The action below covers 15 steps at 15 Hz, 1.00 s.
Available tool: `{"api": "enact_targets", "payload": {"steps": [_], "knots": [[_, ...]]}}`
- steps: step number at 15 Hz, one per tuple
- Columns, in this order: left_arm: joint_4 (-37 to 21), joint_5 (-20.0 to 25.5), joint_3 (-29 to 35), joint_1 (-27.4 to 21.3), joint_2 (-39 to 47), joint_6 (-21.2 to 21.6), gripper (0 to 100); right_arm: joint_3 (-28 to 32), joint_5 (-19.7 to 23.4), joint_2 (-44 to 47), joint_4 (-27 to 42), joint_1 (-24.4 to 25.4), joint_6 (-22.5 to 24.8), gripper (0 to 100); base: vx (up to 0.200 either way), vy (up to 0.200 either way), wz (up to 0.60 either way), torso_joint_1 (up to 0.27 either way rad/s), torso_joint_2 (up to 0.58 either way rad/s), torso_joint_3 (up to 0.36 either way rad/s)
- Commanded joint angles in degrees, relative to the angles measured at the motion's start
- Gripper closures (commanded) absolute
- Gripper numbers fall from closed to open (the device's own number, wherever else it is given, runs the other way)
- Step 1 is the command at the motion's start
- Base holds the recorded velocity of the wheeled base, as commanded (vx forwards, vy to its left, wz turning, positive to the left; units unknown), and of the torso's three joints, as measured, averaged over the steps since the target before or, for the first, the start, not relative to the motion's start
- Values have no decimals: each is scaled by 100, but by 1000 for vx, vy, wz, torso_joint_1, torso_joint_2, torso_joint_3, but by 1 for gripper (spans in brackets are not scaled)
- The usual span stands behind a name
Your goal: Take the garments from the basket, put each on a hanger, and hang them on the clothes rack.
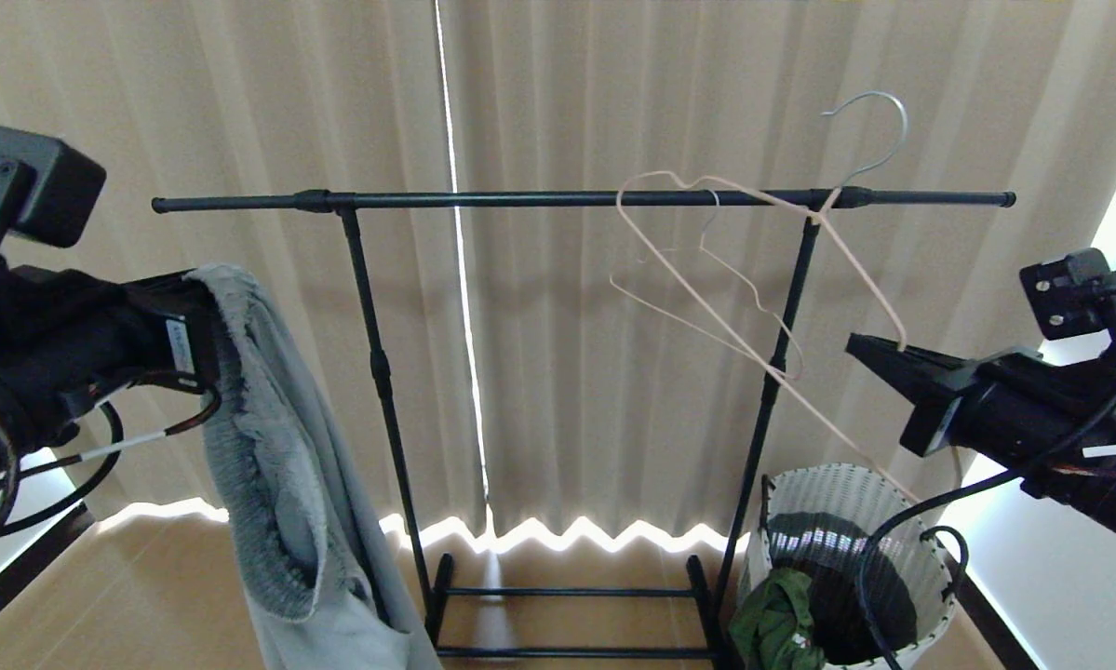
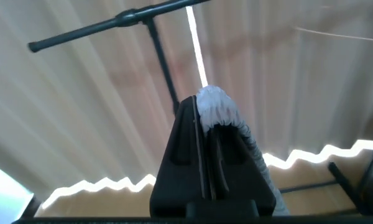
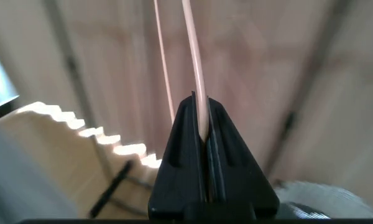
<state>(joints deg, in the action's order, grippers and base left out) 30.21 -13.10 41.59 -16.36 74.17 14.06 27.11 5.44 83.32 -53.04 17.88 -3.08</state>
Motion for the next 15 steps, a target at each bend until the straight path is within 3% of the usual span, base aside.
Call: {"api": "enact_targets", "payload": {"steps": [1, 3, 8, 10, 11, 15], "knots": [[-287, -245, 701, -8, 722, -122, 100, 22, 10, 202, 136, 681, -8, 100, 0, 0, 0, 0, 0, 0], [-428, -482, 1044, -43, 1038, -342, 100, 31, 10, 184, 356, 1156, -201, 100, 0, 0, 0, 0, 0, 0], [-410, -1801, 2230, -25, 2401, -975, 100, 22, 10, 176, 549, 2606, -904, 100, 0, 0, 0, 0, 0, 0], [-402, -1862, 2327, -43, 2515, -1063, 100, 13, 10, 184, 549, 2791, -931, 100, 0, 0, 0, 0, 0, 0], [-402, -1871, 2327, -166, 2568, -1098, 100, 40, -16, 325, 514, 3177, -966, 100, 0, 0, 0, 0, 0, 0], [-454, -1871, 2318, -350, 2365, -1054, 100, 435, -34, 914, 523, 3195, -984, 100, 0, 0, 0, 0, 0, 0]]}}
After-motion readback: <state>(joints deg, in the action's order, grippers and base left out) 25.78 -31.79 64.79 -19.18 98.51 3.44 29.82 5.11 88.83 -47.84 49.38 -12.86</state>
